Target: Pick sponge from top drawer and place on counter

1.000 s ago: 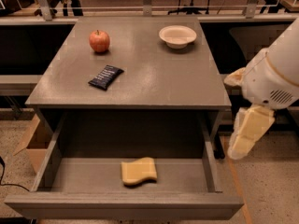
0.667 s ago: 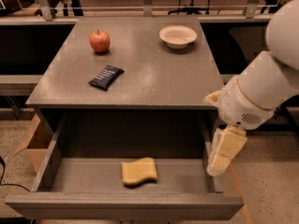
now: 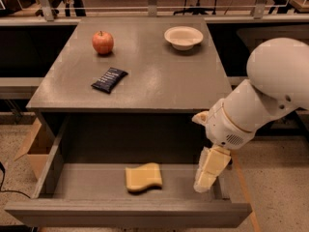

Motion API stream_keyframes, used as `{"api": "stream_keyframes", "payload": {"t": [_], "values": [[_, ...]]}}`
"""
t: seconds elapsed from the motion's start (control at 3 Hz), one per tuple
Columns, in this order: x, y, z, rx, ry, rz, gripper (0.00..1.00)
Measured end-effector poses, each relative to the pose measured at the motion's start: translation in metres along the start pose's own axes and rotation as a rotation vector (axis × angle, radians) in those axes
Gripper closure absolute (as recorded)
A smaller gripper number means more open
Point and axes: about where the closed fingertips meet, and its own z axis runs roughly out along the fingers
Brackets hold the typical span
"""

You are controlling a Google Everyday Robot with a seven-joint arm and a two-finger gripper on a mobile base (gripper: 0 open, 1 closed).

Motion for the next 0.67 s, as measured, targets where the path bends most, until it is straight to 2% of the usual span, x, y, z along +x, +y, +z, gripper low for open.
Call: {"api": "stream_keyframes", "payload": {"t": [0.33,0.67], "values": [[0.004,-0.009,0.027,-0.041,-0.015,-0.005,0.00],[0.004,-0.020,0.057,-0.062,-0.065,-0.015,0.00]]}}
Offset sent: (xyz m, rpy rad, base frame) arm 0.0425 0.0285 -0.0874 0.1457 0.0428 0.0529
